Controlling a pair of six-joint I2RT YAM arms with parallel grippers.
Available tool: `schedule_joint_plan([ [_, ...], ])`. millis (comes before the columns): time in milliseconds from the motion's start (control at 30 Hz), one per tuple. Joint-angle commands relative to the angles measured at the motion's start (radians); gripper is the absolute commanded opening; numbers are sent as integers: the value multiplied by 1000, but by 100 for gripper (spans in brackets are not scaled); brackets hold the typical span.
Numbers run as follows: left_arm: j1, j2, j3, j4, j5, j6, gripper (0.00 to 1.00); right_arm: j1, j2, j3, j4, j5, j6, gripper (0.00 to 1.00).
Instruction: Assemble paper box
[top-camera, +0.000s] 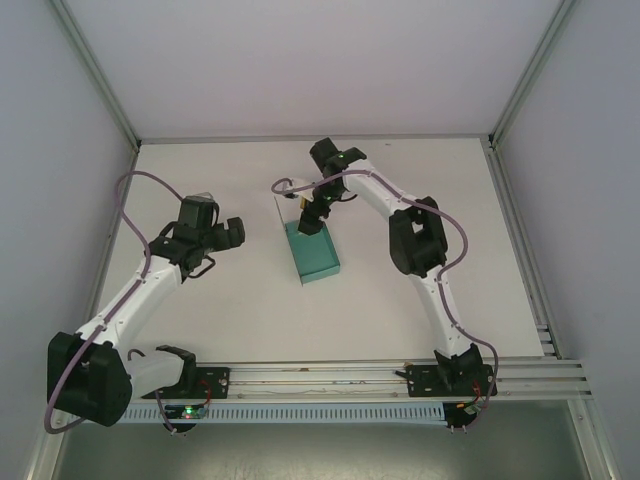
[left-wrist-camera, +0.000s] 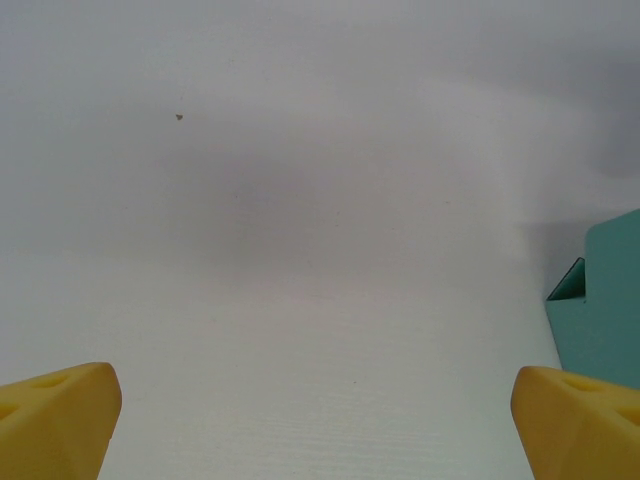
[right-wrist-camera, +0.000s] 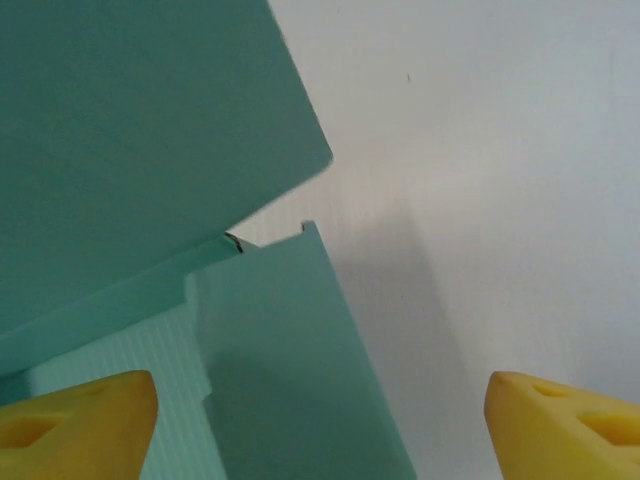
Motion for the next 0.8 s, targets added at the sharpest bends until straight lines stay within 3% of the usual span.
schedule_joint_plan([
  [0, 12, 5, 11, 22, 20, -30, 100, -7, 43, 98, -140, 49, -33, 82],
  [133, 11, 29, 20, 16, 30, -30, 100, -2, 97, 150, -178, 105, -28, 77],
  [233, 12, 44, 24, 13, 39, -30, 99, 3, 120, 159, -192, 134, -32, 67],
  [300, 11, 49, 28, 13, 46, -31, 100, 8, 132, 159, -198, 143, -31, 54],
  [400, 11, 52, 33, 14, 70, -24, 100, 14, 142, 158, -186, 157, 8, 51],
  [467, 11, 48, 34, 14, 79, -22, 100, 18, 134, 150, -141, 205, 114, 46],
  [567, 11, 37, 36, 9, 62, -29, 100, 14, 95, 103, -31, 344, 403, 25],
  [633, 12, 27, 37, 5, 40, -38, 100, 17, 38, 10, 35, 435, 572, 22],
  [767, 11, 13, 46, 10, 2, -45, 100, 38, -168, -351, 259, 628, 882, 19],
])
